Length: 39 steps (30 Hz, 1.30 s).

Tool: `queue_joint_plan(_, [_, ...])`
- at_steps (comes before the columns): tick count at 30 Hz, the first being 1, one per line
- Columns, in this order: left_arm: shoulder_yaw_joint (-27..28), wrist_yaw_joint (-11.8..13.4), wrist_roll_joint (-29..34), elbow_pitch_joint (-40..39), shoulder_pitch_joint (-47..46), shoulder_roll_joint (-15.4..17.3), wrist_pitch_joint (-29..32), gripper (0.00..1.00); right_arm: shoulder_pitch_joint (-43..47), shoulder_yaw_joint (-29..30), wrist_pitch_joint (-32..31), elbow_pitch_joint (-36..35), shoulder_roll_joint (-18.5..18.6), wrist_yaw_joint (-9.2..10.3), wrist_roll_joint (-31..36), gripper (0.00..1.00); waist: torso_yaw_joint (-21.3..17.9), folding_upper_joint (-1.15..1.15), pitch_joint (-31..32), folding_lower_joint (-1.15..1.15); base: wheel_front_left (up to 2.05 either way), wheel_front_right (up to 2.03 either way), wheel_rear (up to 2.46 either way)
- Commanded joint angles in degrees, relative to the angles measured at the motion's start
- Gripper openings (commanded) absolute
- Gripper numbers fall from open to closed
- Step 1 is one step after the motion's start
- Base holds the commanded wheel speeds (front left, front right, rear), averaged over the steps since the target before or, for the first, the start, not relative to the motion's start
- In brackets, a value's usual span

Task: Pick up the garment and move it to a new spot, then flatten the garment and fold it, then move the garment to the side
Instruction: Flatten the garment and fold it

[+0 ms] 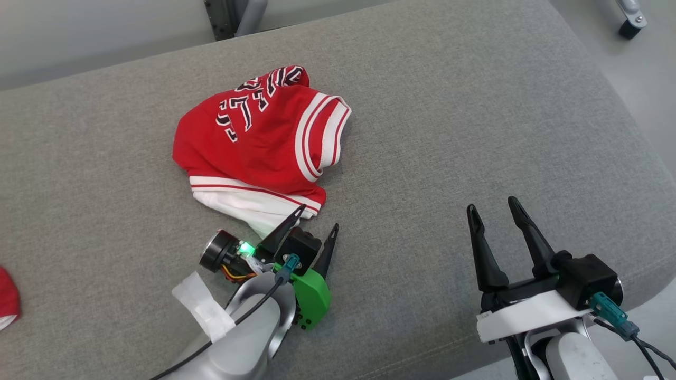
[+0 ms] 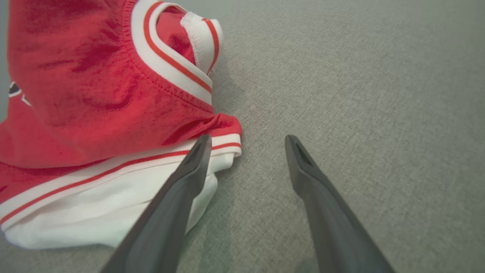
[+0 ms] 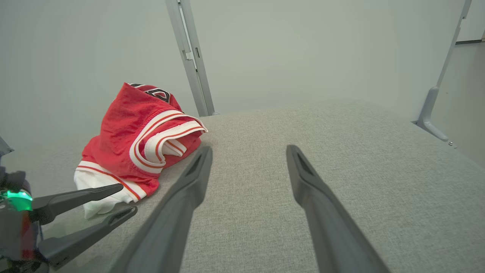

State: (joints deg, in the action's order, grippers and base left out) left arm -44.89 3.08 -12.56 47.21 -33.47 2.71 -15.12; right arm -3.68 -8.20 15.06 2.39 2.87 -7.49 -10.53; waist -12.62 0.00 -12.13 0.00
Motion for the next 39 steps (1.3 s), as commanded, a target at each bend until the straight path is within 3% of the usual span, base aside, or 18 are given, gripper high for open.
queue_joint_plan(1, [-0.69,1.13,-0.87,1.70,-1.59,0.36,0.54,1.00,-0.73,-0.28,0.20,0.04,0.04,0.00,-0.70,1.00,-1.83,0.00,-1.54,0.00,0.00,0.00,0.00])
queue_joint_plan(8, [-2.75,4.96,-3.04,7.34,-5.08,0.32,1.25,1.00,-1.58,-0.41,0.20,-0.18,0.05,0.00,-1.69,1.00,-3.50,0.00,-2.65,0.00,0.00,0.00,0.00])
queue_joint_plan(10, [-3.15,5.49,-3.61,8.71,-5.76,0.35,1.38,0.07,-1.55,-0.48,0.20,-0.14,0.06,0.00,-1.79,1.00,-3.73,0.00,-2.74,0.00,0.00,0.00,0.00])
queue_joint_plan(11, [-3.24,5.81,-3.92,9.33,-6.08,0.37,1.44,0.00,-1.54,-0.46,0.20,-0.12,0.06,0.00,-1.90,1.00,-3.80,0.00,-2.75,0.00,0.00,0.00,0.00])
queue_joint_plan(20, [-3.83,5.53,-7.66,8.21,-8.08,0.29,0.71,0.00,-0.85,0.10,0.20,0.31,0.05,0.00,-2.35,1.00,-3.14,0.00,-1.22,0.00,0.00,0.00,0.00])
queue_joint_plan(26, [-1.54,0.39,-16.46,1.04,-10.54,0.27,1.01,0.00,-1.02,-0.73,0.20,0.71,0.05,0.00,-3.00,1.00,-3.49,0.00,1.22,0.00,0.00,0.00,0.00])
queue_joint_plan(33, [4.33,-4.38,-28.33,-3.15,-19.50,0.28,6.28,0.00,0.33,-1.50,0.20,1.43,0.06,0.00,-4.61,1.00,-6.43,0.00,4.64,0.00,0.00,0.00,0.00])
queue_joint_plan(36, [7.04,-5.60,-34.21,-4.50,-24.60,0.22,9.27,0.00,1.02,-1.51,0.20,1.68,0.05,0.00,-5.12,1.00,-8.06,0.00,5.75,0.00,0.00,0.00,0.00])
queue_joint_plan(39, [8.32,-5.25,-39.50,-6.05,-29.99,0.20,11.01,0.00,1.62,-1.76,0.20,2.05,0.05,0.00,-5.41,1.00,-9.50,0.00,6.65,0.00,0.00,0.00,0.00])
